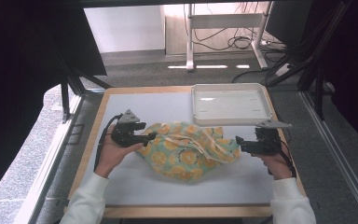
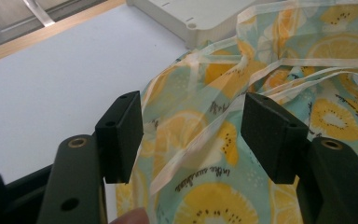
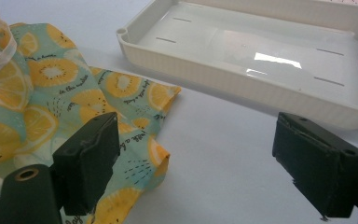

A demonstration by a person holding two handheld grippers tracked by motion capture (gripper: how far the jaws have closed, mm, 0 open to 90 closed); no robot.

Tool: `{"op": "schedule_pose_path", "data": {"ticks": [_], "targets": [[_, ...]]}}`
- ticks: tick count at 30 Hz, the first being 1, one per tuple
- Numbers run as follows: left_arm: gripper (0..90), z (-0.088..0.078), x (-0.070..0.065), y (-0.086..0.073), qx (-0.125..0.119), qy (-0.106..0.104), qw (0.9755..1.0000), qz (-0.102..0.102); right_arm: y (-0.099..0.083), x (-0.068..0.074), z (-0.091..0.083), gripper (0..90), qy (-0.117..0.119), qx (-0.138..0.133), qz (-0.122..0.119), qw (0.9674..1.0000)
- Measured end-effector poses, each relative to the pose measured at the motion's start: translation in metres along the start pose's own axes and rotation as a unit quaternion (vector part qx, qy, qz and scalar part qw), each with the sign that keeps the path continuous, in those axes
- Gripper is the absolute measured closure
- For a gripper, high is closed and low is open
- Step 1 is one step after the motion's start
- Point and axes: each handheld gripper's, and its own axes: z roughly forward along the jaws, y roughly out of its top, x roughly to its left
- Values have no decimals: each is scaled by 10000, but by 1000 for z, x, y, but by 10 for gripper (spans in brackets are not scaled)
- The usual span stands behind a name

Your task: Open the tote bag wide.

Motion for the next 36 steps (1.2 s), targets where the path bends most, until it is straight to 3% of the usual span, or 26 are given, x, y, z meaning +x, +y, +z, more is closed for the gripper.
{"op": "schedule_pose_path", "data": {"ticks": [9,12,13,16,19,22,27,36], "targets": [[408,23,-3,8,171,-166,9996,172,-2,-1,2,151,-7,61,25,10000],[496,31,-4,7,335,-201,9989,268,-2,-2,2,151,-21,65,38,10000],[576,33,-4,6,361,-168,9988,270,-2,-2,2,151,-31,61,38,10000],[654,32,-2,5,340,-201,9990,224,-2,-1,2,151,-27,63,49,10000],[787,30,0,4,282,-266,9992,113,-2,-1,2,151,-4,75,53,10000],[841,29,2,4,268,-335,9990,103,-1,0,2,151,11,68,69,10000],[888,30,3,2,260,-381,9989,18,-1,1,2,151,46,72,55,9999],[896,26,10,0,130,-447,9987,-201,2,5,-2,158,130,-40,29,9999]]}}
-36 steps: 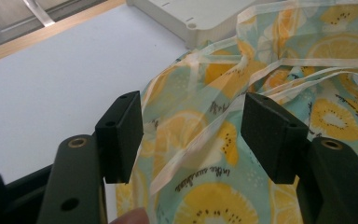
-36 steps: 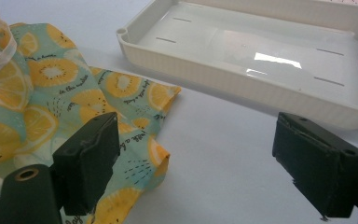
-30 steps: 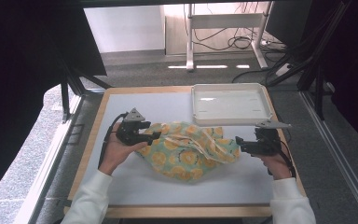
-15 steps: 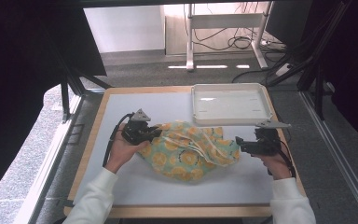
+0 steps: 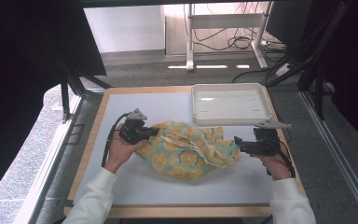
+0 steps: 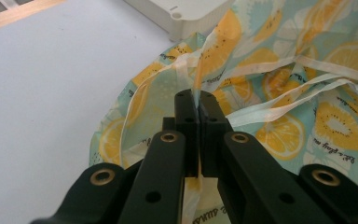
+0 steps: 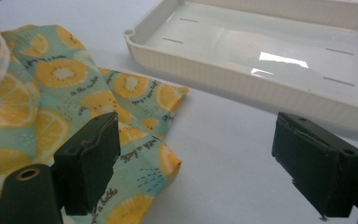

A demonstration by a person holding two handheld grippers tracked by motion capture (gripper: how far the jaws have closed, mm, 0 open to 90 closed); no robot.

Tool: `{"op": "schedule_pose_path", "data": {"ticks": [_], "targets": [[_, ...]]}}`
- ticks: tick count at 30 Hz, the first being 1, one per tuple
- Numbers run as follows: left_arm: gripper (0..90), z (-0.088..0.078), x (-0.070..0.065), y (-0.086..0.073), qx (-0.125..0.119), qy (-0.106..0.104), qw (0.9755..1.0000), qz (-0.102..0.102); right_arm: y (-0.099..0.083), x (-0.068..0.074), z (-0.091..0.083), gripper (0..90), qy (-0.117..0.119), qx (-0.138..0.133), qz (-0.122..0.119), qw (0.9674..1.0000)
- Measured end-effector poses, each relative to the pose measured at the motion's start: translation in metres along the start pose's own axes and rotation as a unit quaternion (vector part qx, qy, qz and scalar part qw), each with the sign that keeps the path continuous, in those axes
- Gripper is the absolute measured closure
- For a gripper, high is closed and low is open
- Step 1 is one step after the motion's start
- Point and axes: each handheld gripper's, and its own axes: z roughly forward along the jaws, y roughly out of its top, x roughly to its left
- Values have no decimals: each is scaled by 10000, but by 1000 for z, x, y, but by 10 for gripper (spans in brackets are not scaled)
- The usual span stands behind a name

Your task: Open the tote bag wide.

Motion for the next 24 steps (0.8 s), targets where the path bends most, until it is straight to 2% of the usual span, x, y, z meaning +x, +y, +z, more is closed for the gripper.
{"op": "schedule_pose_path", "data": {"ticks": [7,12,18,20,21,22,24], "targets": [[896,-2,5,-3,-34,-13,9999,-117,7,14,-11,181,294,-195,-125,9993],[897,-2,7,-3,-48,-30,9998,-174,11,27,-21,209,596,-320,-219,9975],[898,-2,8,-4,-24,-16,9998,-195,17,49,-29,235,1066,-347,-272,9933],[898,-1,8,-4,-12,-7,9998,-201,20,62,-30,239,1216,-314,-422,9912],[898,-1,9,-4,-9,-1,9998,-201,20,62,-30,239,1216,-314,-422,9912],[898,-1,9,-4,-2,-6,9998,-204,21,70,-29,245,1309,-294,-497,9897],[898,0,9,-5,10,-6,9998,-216,21,74,-29,249,1359,-298,-510,9890]]}}
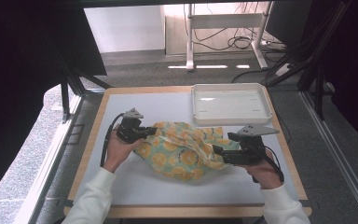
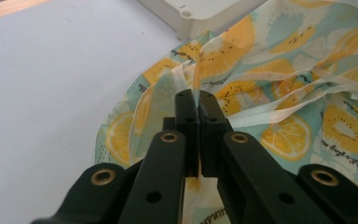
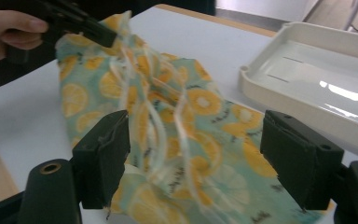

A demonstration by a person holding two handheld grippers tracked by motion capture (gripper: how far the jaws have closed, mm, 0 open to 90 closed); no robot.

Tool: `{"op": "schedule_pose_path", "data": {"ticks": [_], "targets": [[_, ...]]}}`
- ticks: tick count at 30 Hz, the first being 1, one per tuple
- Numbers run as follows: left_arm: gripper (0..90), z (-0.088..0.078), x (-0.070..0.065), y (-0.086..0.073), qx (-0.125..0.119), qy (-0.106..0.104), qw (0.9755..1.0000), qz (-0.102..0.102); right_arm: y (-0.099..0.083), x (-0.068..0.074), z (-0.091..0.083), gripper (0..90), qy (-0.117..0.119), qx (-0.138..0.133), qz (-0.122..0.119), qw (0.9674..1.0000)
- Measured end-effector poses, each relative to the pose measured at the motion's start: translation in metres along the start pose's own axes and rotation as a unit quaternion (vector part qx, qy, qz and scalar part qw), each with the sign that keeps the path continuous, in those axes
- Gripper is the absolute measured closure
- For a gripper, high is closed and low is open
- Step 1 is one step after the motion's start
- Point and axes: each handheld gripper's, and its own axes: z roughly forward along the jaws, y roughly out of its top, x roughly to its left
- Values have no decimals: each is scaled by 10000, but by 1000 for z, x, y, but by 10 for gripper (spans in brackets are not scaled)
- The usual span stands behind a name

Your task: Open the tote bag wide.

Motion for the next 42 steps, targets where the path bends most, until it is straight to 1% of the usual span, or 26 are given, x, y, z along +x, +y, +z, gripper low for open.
{"op": "schedule_pose_path", "data": {"ticks": [3,4,6,10,12,14,15,18,19,20,21,22,23,25,27,30,31,32,34,35,36,37,38,40,41,42], "targets": [[898,0,1,0,6,5,10000,-1,3,11,4,277,149,4,-105,9998],[898,1,1,0,13,11,10000,-8,3,11,4,277,149,4,-105,9998],[898,1,2,-1,17,17,10000,-30,3,19,8,295,278,59,-219,9994],[898,2,3,-1,40,18,10000,-39,1,35,22,320,488,274,-432,9975],[898,2,3,-1,46,14,10000,-49,-1,42,32,322,548,420,-520,9963],[898,2,3,-1,61,11,10000,-54,-4,48,41,321,563,586,-615,9948],[898,2,4,-2,64,12,10000,-51,-7,50,48,323,522,669,-649,9943],[898,2,5,-2,65,17,10000,-64,-9,49,51,342,471,720,-633,9943],[898,1,5,-2,53,19,9999,-91,-11,47,54,381,471,763,-572,9943],[898,1,5,-2,53,19,9999,-91,-11,47,54,381,471,763,-572,9943],[898,1,5,-2,50,18,9999,-98,-12,46,56,423,514,793,-515,9942],[898,1,5,-2,49,23,9999,-99,-12,46,56,423,514,793,-515,9942],[898,1,5,-2,51,22,9999,-101,-13,46,58,446,551,835,-526,9936],[898,1,5,-2,54,20,9999,-103,-15,47,61,449,558,905,-551,9928],[898,2,5,-2,63,21,9999,-100,-16,49,65,449,507,965,-619,9921],[898,2,5,-2,68,21,9999,-96,-17,51,68,462,483,1012,-624,9917],[898,1,5,-2,63,23,9999,-90,-18,51,69,482,453,1028,-652,9915],[898,1,5,-2,57,22,9999,-94,-18,51,70,550,344,1058,-609,9919],[898,1,5,-2,51,24,9999,-116,-18,46,69,625,271,1019,-475,9933],[898,1,6,-2,56,28,9999,-112,-18,46,69,625,271,1019,-475,9933],[898,1,6,-2,59,30,9999,-108,-19,43,69,662,256,976,-402,9941],[898,0,6,-2,56,31,9999,-107,-19,38,67,730,268,905,-245,9952],[898,0,6,-2,57,32,9999,-105,-19,38,67,730,268,905,-245,9952],[898,0,6,-2,67,22,9999,-106,-19,34,65,779,306,853,-162,9958],[898,0,6,-2,69,24,9999,-102,-18,32,64,822,381,800,-105,9960],[898,0,6,-2,66,23,9999,-101,-18,32,64,822,381,800,-105,9960]]}}
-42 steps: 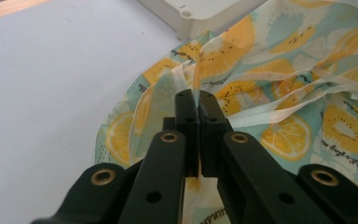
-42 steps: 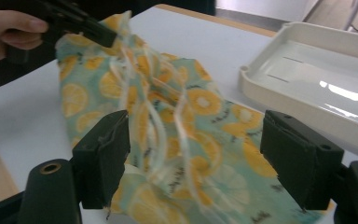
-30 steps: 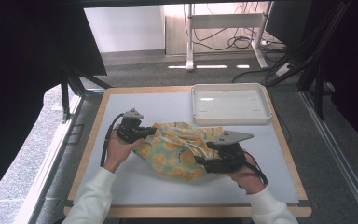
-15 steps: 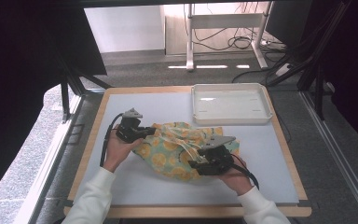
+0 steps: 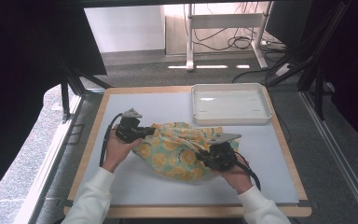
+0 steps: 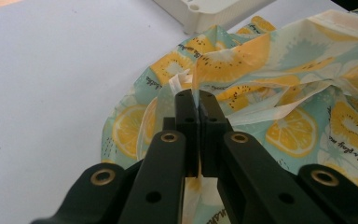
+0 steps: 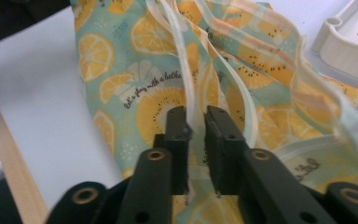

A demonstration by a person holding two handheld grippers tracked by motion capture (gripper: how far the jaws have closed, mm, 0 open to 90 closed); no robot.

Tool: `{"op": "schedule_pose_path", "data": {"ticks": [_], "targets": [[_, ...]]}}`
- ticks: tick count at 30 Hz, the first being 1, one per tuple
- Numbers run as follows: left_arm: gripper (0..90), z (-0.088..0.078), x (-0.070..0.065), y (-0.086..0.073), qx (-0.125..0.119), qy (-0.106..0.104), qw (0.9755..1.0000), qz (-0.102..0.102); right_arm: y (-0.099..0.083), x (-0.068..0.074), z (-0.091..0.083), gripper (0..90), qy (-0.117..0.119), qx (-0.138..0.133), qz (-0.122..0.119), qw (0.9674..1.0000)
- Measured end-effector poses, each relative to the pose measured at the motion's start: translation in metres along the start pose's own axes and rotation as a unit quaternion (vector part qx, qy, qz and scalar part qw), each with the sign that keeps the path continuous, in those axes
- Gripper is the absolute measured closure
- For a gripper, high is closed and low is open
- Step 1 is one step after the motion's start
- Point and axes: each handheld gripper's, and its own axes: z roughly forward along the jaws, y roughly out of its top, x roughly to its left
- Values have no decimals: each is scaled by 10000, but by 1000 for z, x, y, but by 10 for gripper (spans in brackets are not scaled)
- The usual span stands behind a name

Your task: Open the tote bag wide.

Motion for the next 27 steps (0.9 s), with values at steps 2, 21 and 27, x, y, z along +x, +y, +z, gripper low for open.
{"op": "schedule_pose_path", "data": {"ticks": [2,21,27], "targets": [[897,0,0,0,-1,5,10000,9,0,-1,-1,857,16,-22,2,10000],[897,-19,-4,-1,-198,-262,9994,77,0,-16,-9,880,41,-345,177,9992],[897,-37,-11,-5,-343,-491,9980,186,-1,-19,-13,881,24,-381,224,9990]]}}
